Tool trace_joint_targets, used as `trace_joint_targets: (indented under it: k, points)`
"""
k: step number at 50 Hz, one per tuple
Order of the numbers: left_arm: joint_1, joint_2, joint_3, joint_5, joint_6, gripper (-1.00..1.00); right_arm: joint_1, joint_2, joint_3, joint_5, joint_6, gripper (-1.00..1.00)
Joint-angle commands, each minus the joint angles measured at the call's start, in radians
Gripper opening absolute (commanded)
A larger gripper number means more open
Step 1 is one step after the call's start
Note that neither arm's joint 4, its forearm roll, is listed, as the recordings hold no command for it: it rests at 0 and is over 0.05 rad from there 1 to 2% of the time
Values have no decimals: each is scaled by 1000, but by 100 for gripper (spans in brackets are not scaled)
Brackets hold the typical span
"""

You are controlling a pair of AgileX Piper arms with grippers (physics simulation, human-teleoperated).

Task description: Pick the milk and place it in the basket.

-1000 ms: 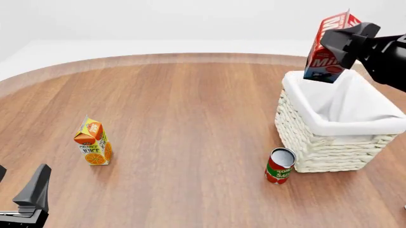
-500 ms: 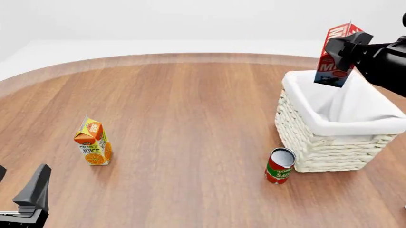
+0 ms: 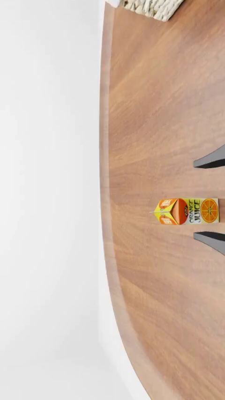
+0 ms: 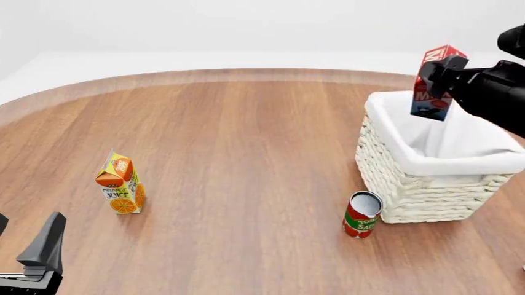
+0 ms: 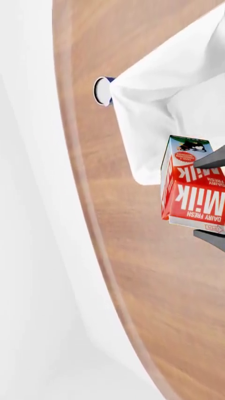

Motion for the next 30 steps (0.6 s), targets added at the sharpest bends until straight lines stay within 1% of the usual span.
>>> trace_joint_targets:
  k: [1,3,5,6,8,9,11,12,13,14,15,20,21,24,26,27,30]
  points:
    - [0,0,0,0,0,100,-44,40,-5,-51,9,-100]
    - [0,0,0,0,0,100,-47,45,-3,-59,26,-100]
    - [0,0,0,0,0,100,-49,52,-6,-58,26,-100]
    - [0,0,0,0,0,100,-55,55,-4,-61,38,-100]
    - [0,0,0,0,0,100,-60,65,-8,-58,36,-100]
    - [0,0,0,0,0,100,-60,66,-7,-59,44,-100]
    - [0,0,0,0,0,100,-67,72,-11,-56,43,-100]
    - [0,0,0,0,0,100,-67,77,-18,-49,31,-100]
    - [0,0,0,0,0,100,-71,78,-18,-51,44,-100]
    - [0,0,0,0,0,100,-73,82,-27,-43,28,-100]
    - [0,0,0,0,0,100,-74,82,-27,-45,39,-100]
    - [0,0,0,0,0,100,-78,94,-33,-45,32,-100]
    - [0,0,0,0,0,100,-78,96,-31,-48,41,-100]
    - [0,0,0,0,0,100,-84,109,-38,-50,34,-100]
    - [0,0,0,0,0,100,-92,117,-37,-55,39,-100]
    - [0,0,0,0,0,100,-93,121,-38,-54,31,-100]
    - [0,0,0,0,0,100,-97,129,-33,-62,39,-100]
